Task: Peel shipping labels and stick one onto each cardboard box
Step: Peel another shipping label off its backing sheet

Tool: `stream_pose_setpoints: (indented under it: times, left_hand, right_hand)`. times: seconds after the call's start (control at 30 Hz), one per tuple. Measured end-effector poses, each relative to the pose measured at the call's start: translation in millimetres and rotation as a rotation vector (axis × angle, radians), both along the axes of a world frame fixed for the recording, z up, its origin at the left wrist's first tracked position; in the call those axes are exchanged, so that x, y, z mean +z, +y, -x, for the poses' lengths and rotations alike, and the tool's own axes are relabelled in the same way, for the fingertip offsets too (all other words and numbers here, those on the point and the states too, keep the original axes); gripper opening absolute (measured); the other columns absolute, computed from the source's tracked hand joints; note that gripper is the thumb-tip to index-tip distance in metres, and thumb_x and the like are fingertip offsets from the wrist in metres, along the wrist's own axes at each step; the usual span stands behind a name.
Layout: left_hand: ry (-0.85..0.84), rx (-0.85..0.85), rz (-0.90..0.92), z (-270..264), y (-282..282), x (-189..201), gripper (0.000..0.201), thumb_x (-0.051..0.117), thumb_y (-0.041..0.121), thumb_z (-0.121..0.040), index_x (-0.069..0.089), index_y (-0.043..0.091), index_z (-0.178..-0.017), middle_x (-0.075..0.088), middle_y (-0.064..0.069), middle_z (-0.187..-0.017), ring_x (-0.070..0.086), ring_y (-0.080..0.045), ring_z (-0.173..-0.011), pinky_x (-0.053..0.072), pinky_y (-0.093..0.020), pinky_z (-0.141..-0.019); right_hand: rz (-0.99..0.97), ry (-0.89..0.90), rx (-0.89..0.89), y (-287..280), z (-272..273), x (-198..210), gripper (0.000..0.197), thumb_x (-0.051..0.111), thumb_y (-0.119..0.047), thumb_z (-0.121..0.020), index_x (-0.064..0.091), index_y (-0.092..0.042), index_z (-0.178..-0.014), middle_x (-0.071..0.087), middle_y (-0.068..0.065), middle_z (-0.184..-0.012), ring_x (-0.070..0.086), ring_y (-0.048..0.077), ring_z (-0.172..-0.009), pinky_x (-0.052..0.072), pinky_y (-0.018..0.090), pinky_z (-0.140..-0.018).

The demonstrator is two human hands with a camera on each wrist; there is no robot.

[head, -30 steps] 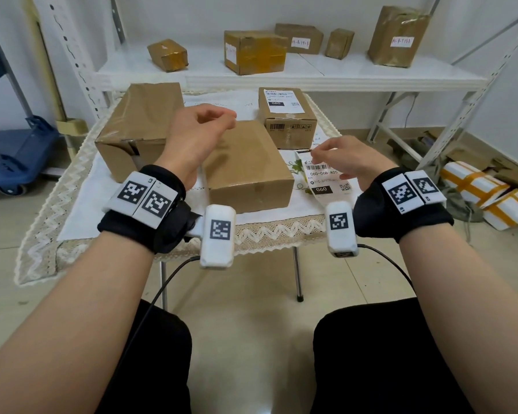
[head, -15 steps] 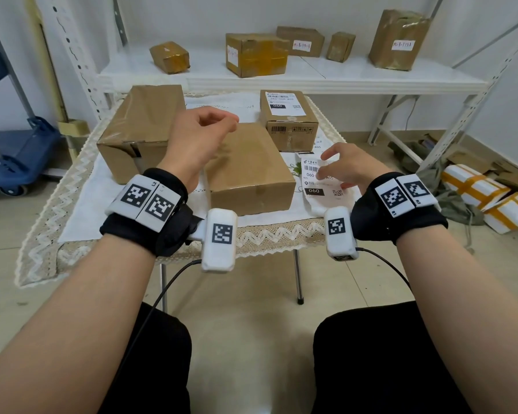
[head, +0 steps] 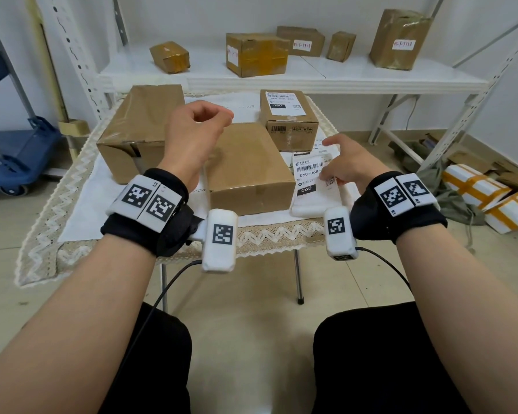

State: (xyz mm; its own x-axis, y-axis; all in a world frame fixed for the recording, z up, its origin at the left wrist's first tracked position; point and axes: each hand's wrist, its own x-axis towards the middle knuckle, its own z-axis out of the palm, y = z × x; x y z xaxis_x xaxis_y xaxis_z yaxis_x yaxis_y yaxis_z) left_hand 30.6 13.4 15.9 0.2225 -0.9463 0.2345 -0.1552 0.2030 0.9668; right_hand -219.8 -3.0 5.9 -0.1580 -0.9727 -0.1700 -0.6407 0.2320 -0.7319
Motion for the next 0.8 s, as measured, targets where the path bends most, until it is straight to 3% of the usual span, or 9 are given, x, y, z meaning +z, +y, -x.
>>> stream_pose_setpoints:
  times: [0.07,0.2,0.27,0.33,0.4,0.5,0.6,0.7,0.8]
  left_hand:
    - [-0.001,-0.001,-0.001,0,1,1,0.007,0.068,0.019,-0.093,0.075,0.021,-0.092,0.075,0.002,-0.105,0.063,-0.005,-0.086,0.049,-0.018,-0.074]
    - [-0.029,-0.023,0.001,3,3,1,0.008,0.068,0.020,-0.093,0.075,0.019,-0.095,0.075,-0.001,-0.103,0.065,-0.006,-0.084,0.048,-0.016,-0.070]
    - [-0.046,-0.043,0.004,4,4,1,0.007,0.068,0.021,-0.093,0.076,0.020,-0.094,0.075,0.000,-0.100,0.066,-0.006,-0.083,0.050,-0.016,-0.071]
    - [-0.065,-0.065,0.019,6,5,2,0.007,0.070,0.021,-0.092,0.076,0.023,-0.091,0.076,0.001,-0.096,0.067,-0.006,-0.082,0.052,-0.018,-0.072]
    - [-0.082,-0.117,0.038,8,8,2,0.006,0.071,0.021,-0.092,0.076,0.023,-0.093,0.075,-0.001,-0.095,0.067,-0.007,-0.081,0.053,-0.020,-0.073]
    - [-0.128,-0.254,0.094,15,15,4,0.006,0.074,0.021,-0.092,0.077,0.022,-0.096,0.074,0.002,-0.089,0.066,-0.007,-0.080,0.052,-0.020,-0.074]
    - [-0.195,-0.394,0.122,26,23,4,0.015,0.079,0.016,-0.087,0.079,0.011,-0.101,0.076,0.001,-0.092,0.065,-0.002,-0.080,0.051,-0.015,-0.076]
    - [-0.259,-0.498,0.098,38,27,3,0.023,0.084,0.018,-0.083,0.079,0.009,-0.103,0.078,-0.002,-0.096,0.067,0.002,-0.080,0.048,-0.011,-0.074]
    - [-0.253,-0.545,0.081,46,26,1,0.029,0.086,0.016,-0.079,0.077,0.007,-0.105,0.077,-0.004,-0.098,0.068,0.001,-0.078,0.048,-0.009,-0.070]
  right_hand:
    - [0.061,-0.038,-0.040,-1,-1,1,0.070,0.068,0.008,-0.086,0.044,-0.025,-0.142,0.063,0.015,-0.123,0.069,0.030,-0.102,0.059,0.043,-0.089]
    - [0.167,-0.160,-0.077,-3,-2,3,0.060,0.065,0.005,-0.088,0.047,-0.024,-0.137,0.061,0.012,-0.123,0.068,0.029,-0.105,0.057,0.035,-0.077]
    - [0.188,-0.208,-0.075,-3,-4,4,0.054,0.065,0.002,-0.089,0.049,-0.027,-0.130,0.063,0.012,-0.123,0.069,0.028,-0.103,0.060,0.041,-0.084]
    - [0.216,-0.254,-0.070,-2,-5,5,0.050,0.064,0.000,-0.089,0.050,-0.028,-0.128,0.066,0.009,-0.109,0.070,0.028,-0.100,0.060,0.043,-0.087]
    - [0.234,-0.293,-0.057,0,-7,6,0.048,0.063,0.000,-0.090,0.052,-0.026,-0.129,0.065,0.007,-0.100,0.071,0.027,-0.096,0.059,0.039,-0.081]
    - [0.236,-0.344,-0.030,3,-11,8,0.044,0.061,0.000,-0.092,0.053,-0.027,-0.126,0.064,0.012,-0.109,0.071,0.023,-0.087,0.057,0.032,-0.064]
    - [0.238,-0.341,-0.020,6,-13,12,0.042,0.061,-0.002,-0.093,0.055,-0.026,-0.126,0.066,0.011,-0.110,0.068,0.017,-0.076,0.048,0.021,-0.049]
    - [0.228,-0.352,-0.022,11,-14,16,0.043,0.060,-0.003,-0.094,0.056,-0.024,-0.131,0.063,0.001,-0.099,0.061,0.012,-0.067,0.041,0.016,-0.041]
    - [0.216,-0.367,0.004,14,-16,17,0.044,0.059,-0.004,-0.092,0.056,-0.026,-0.131,0.060,0.000,-0.099,0.059,0.015,-0.071,0.043,0.022,-0.048]
